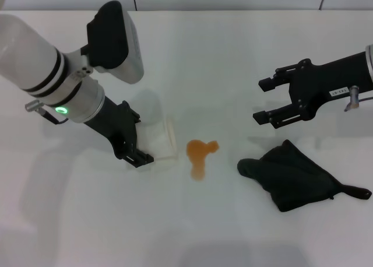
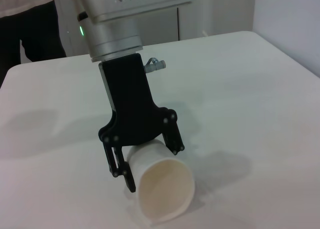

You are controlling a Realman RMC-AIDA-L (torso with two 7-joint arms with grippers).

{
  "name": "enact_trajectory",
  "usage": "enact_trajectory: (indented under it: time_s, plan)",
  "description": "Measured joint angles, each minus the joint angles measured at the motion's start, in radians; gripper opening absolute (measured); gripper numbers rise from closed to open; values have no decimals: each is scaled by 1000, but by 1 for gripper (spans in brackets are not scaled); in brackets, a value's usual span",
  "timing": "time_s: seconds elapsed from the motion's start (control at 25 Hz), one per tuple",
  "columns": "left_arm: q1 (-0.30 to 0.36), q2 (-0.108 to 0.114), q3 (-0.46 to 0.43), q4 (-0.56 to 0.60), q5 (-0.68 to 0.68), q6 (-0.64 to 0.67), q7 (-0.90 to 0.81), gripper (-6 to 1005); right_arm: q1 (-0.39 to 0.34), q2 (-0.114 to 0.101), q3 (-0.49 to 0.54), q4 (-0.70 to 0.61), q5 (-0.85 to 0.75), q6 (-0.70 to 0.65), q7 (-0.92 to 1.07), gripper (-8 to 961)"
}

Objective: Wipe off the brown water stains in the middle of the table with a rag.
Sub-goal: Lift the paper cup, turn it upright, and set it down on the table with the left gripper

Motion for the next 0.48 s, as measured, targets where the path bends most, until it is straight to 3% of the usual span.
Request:
enact_trajectory:
  time_s: [0.2, 0.4, 0.48]
  plan:
    - [59, -1, -1, 65, -69, -7, 47, 654, 4, -2, 0, 1, -1, 8, 0, 767]
    - [195, 1, -58, 176, -293, -35, 188, 612, 5, -4, 0, -3, -1, 9, 4, 767]
    - [240, 1, -83, 157, -419, -57, 275, 599, 6, -4, 0, -4, -1, 8, 5, 767]
